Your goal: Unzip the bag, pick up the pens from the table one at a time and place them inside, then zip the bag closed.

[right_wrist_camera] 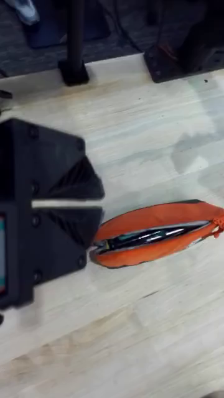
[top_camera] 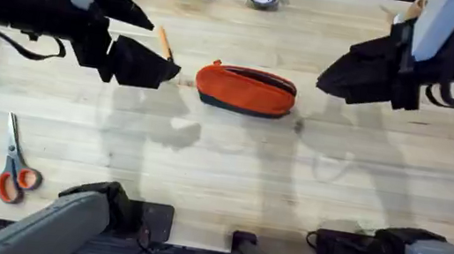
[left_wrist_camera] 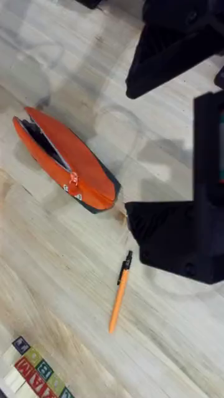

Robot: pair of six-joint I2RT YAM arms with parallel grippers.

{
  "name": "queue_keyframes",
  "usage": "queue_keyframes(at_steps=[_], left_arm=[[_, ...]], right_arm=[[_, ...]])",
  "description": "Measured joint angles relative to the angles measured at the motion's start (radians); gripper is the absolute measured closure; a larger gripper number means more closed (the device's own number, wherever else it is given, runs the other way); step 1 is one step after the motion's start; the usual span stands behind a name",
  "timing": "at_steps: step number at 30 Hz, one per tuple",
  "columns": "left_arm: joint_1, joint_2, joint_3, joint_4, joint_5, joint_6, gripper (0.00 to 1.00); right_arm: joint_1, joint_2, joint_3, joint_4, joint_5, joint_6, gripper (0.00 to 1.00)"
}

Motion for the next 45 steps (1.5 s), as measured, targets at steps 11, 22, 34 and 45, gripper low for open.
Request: queue_keyframes(at_steps=[11, 22, 34, 45], left_arm=[[0.0, 0.0, 0.0, 0.0, 0.0, 0.0, 0.007], [0.0, 0.0, 0.0, 0.0, 0.0, 0.0, 0.007], [0.0, 0.0, 0.0, 0.0, 0.0, 0.0, 0.007], [0.0, 0.0, 0.0, 0.0, 0.0, 0.0, 0.008]], right_arm=[[0.0, 0.0, 0.0, 0.002, 0.0, -0.001, 0.971], [0.0, 0.042, 0.0, 0.004, 0.001, -0.104, 0.972], [0.0, 0.18, 0.0, 0.11, 0.003, -0.167, 0.972], [0.0, 0.267, 0.0, 0.155, 0.003, -0.174, 0.971]])
